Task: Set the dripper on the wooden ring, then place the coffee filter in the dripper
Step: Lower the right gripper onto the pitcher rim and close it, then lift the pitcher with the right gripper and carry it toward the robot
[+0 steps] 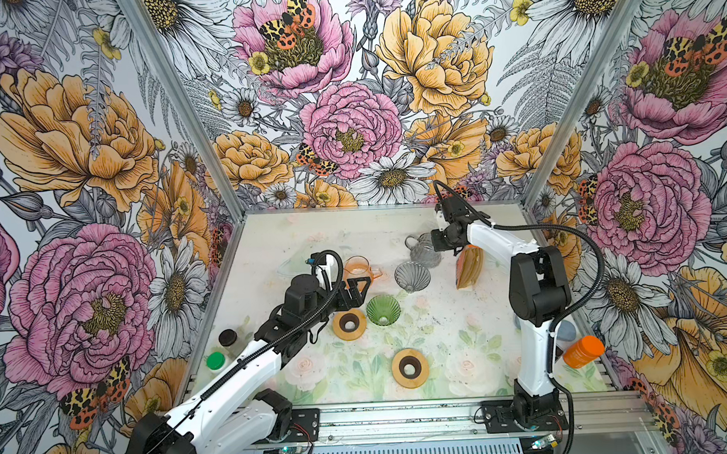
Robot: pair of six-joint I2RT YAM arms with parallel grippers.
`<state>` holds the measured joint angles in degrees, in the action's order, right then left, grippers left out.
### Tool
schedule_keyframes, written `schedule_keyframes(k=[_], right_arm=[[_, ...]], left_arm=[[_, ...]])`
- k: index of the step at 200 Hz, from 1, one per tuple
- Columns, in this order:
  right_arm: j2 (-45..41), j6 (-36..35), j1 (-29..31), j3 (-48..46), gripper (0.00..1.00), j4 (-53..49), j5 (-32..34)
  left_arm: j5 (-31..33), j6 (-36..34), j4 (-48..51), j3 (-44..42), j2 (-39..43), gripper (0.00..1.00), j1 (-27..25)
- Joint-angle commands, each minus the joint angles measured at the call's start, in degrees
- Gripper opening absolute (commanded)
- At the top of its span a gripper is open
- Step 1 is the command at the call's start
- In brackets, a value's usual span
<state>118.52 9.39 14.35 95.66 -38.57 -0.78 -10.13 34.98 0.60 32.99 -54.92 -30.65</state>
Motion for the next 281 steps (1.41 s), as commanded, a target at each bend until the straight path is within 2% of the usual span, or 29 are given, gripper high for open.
schedule_keyframes(k=[1, 60, 146, 281], right_arm=[[-4.1, -0.7, 0.5, 1.2, 0.08, 0.2, 2.0], [-7.2, -2.0, 1.0, 0.9, 0.07, 0.2, 5.0], [-14.2, -1.4, 2.1, -3.3, 0.06, -0.1, 7.3], [-35.4, 3.2, 6.4, -19.3, 0.06, -2.5, 10.4]], left_arm=[[0.8, -0.9, 0.1, 1.7, -0.1, 0.99, -1.0], [3.7, -0.6, 0.7, 2.5, -1.0, 0.99, -2.8], [4.0, -1.2, 0.8, 4.4, -2.5, 0.99, -3.6], [2.6, -2.0, 0.9, 4.2, -0.6, 0.99, -4.0]])
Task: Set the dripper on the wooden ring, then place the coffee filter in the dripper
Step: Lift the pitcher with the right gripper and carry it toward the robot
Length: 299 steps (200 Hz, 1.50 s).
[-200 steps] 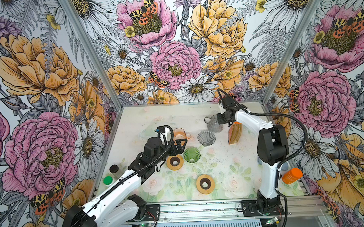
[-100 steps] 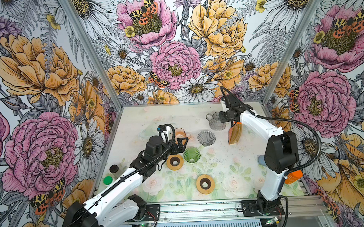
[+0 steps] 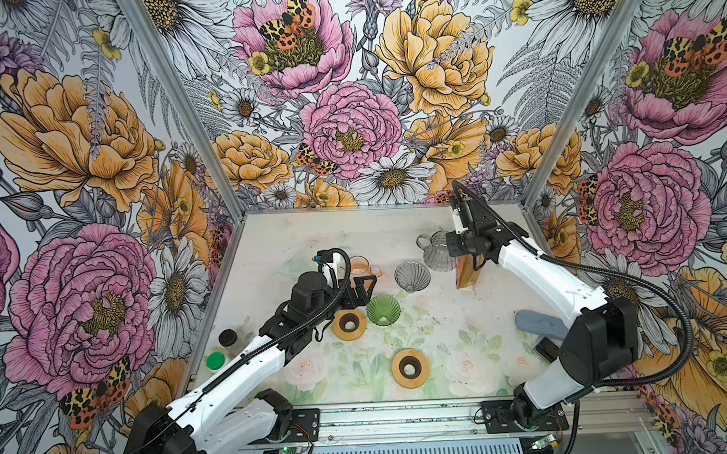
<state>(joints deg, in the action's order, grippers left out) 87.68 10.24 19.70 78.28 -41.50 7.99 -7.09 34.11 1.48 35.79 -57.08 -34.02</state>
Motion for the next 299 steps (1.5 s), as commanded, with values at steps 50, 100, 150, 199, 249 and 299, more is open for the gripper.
schedule_keyframes(k=[50, 100, 150, 199, 249, 299], right_arm=[[-12.8, 5.6, 5.7, -9.5, 0.05, -1.3, 3.5], [-19.2, 9.5, 12.0, -15.6, 0.05, -3.6, 6.5], [-22.8, 12.6, 16.3, -19.8, 0.04, -3.7, 6.7], [-25.0, 14.2, 18.9, -22.9, 0.04, -3.0, 6.8], [-27.0, 15.4, 19.1, -26.5, 0.04, -1.4, 6.0], [-28.0, 16.8, 19.1, -30.9, 0.04, 2.4, 5.0]], left_arm=[[-2.5, -1.4, 0.2, 1.2, 2.4, 0.99, -0.8], [-1.5, -0.5, -0.6, -0.2, 3.6, 0.99, -1.6], [-1.3, -0.2, -1.3, -1.2, 4.7, 0.99, -2.5], [-0.7, -0.3, -1.5, -2.0, 5.7, 0.99, -3.6], [0.0, -0.3, -1.8, -2.0, 5.9, 0.99, -4.6], [0.6, -0.1, -2.2, -2.2, 5.4, 0.99, -5.7]])
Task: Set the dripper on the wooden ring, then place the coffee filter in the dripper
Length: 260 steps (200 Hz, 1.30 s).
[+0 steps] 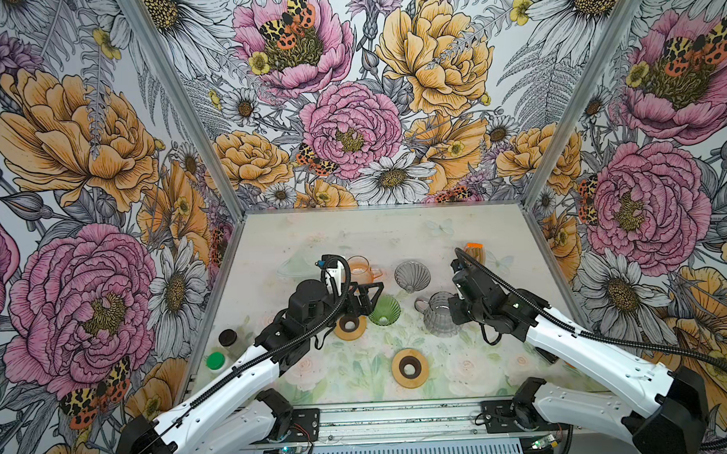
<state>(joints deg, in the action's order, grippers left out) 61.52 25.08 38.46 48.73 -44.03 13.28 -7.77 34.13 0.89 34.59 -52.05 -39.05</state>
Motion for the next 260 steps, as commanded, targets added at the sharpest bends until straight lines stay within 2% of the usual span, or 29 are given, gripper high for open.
schedule_keyframes(k=[1, 64, 197, 260], right_arm=[[-1.9, 2.0, 0.4, -1.4, 0.04, 5.0, -0.2], [-2.1, 2.6, 0.4, -6.8, 0.04, 11.3, 0.2], [-5.0, 4.7, 0.2, -13.0, 0.03, 12.0, 4.0], [-4.6, 4.8, 0.2, -13.7, 0.05, 13.0, 3.7]], left_arm=[[1.3, -0.1, -1.6, -1.0, 0.4, 0.99, -0.6], [1.6, 0.0, -1.8, -1.0, -0.2, 0.99, -1.0], [2.2, 0.6, -1.9, -0.9, -1.2, 0.99, -1.5], [2.3, 0.8, -1.4, -0.9, -0.3, 0.99, -1.7]])
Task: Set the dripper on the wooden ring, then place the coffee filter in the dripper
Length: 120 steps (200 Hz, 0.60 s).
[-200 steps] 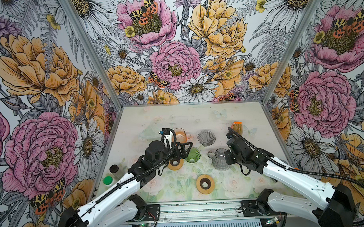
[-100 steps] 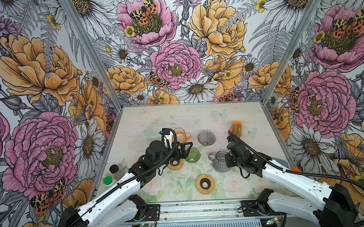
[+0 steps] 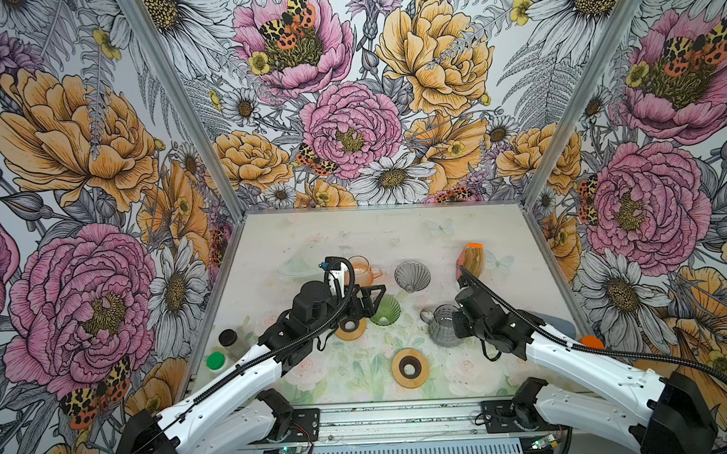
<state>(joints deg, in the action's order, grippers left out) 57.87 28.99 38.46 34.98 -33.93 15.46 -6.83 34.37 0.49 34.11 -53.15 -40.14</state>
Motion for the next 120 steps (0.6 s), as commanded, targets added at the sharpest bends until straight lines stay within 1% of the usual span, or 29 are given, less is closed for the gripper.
schedule_keyframes(k=[1, 86, 120], right_arm=[[-0.9, 0.8, 0.2, 0.0, 0.05, 2.9, 1.5], [-1.3, 1.0, 0.2, -0.1, 0.10, 3.0, 1.4], [-1.2, 1.1, 0.2, 0.1, 0.11, 3.0, 1.8]], left_arm=[[1.3, 0.5, -1.0, -0.4, 0.8, 0.99, -0.6], [1.3, 0.1, 0.1, 0.3, 1.1, 0.99, -0.6], [1.3, 0.1, 0.1, 0.3, 1.1, 0.99, -0.6]])
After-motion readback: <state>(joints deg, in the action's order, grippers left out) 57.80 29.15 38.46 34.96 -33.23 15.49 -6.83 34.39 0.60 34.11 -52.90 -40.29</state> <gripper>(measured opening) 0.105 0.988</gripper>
